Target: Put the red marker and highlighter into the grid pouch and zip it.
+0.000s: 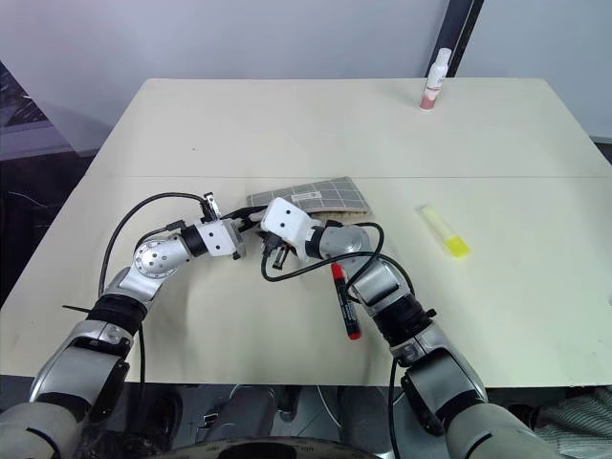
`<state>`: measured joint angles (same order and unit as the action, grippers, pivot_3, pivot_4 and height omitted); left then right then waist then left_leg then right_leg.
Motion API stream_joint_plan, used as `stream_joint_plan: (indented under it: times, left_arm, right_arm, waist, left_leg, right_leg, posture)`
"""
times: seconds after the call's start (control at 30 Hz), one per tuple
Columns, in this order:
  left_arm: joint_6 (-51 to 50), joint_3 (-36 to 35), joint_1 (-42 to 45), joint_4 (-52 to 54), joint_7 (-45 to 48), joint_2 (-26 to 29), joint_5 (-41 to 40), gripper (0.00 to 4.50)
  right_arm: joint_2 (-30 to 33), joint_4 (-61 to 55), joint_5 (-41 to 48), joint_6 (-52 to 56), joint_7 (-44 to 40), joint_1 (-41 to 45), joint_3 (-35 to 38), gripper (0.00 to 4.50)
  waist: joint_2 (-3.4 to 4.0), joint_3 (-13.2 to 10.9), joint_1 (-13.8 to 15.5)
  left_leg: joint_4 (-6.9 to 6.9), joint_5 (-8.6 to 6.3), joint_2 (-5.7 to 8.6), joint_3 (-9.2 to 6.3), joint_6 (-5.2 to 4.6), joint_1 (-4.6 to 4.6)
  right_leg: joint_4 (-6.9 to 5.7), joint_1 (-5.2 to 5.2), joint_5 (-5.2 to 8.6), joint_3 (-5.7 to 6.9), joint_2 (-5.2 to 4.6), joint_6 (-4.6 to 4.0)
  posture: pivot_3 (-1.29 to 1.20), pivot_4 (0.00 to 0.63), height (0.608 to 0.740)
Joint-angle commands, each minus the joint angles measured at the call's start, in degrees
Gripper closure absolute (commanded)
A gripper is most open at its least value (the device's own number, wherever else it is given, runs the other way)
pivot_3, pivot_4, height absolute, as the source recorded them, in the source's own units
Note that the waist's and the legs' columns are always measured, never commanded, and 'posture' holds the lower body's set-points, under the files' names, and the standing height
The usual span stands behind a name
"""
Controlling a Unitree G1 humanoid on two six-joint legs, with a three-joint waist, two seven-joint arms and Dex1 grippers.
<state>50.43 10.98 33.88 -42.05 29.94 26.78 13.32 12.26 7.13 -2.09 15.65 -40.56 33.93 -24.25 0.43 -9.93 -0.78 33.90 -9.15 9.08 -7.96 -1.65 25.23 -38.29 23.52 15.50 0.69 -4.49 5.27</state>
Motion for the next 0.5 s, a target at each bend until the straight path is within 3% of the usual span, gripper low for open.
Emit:
stream_joint_plan:
  times: [0.03, 0.17, 0.3, 0.5]
  left_arm:
    - [-0.7, -1.4, -0.2, 1.9, -0.7, 0.9, -1.9, 4.50]
    - [-1.2, -2.8, -1.7, 2.3, -0.7, 2.3, -3.6, 4.50]
    - [-1.5, -3.5, -2.4, 2.1, -0.8, 2.8, -5.0, 4.50]
    - [-2.0, -3.4, -1.4, 1.2, -0.8, 2.3, -5.7, 4.50]
  right_arm:
    - [2.5, -8.2, 2.5, 1.1, -0.3, -3.0, 4.6, 2.08]
    - [7.7, -21.9, 7.9, 7.2, -0.7, -12.2, 11.7, 0.08]
    - [7.3, -31.6, 14.5, 12.7, 4.3, -19.9, 21.6, 0.08]
    - [8.9, -28.3, 10.5, 10.8, 15.7, -23.0, 32.5, 0.08]
  waist:
    - [0.00, 0.0, 0.2]
    - [0.00, 0.0, 0.7]
    - [0.00, 0.0, 0.8]
    - [0.00, 0.0, 0.3]
  left_leg:
    - [0.00, 0.00, 0.01, 0.00, 0.00, 0.00]
    - [0.01, -0.03, 0.08, -0.02, -0.03, 0.04]
    - [-0.04, -0.03, 0.01, -0.03, -0.03, 0.05]
    - [-0.04, -0.03, -0.01, -0.02, -0.02, 0.04]
  right_leg:
    - [0.00, 0.00, 0.00, 0.00, 0.00, 0.00]
    - [0.06, -0.02, 0.00, -0.04, -0.05, 0.00]
    - [0.03, 0.04, 0.01, -0.04, -0.03, 0.00]
    - [0.02, 0.02, 0.04, -0.04, -0.03, -0.03]
  posture:
    - [0.00, 0.150, 0.740]
    - [0.00, 0.150, 0.740]
    - [0.00, 0.150, 0.740]
    - [0.00, 0.150, 0.740]
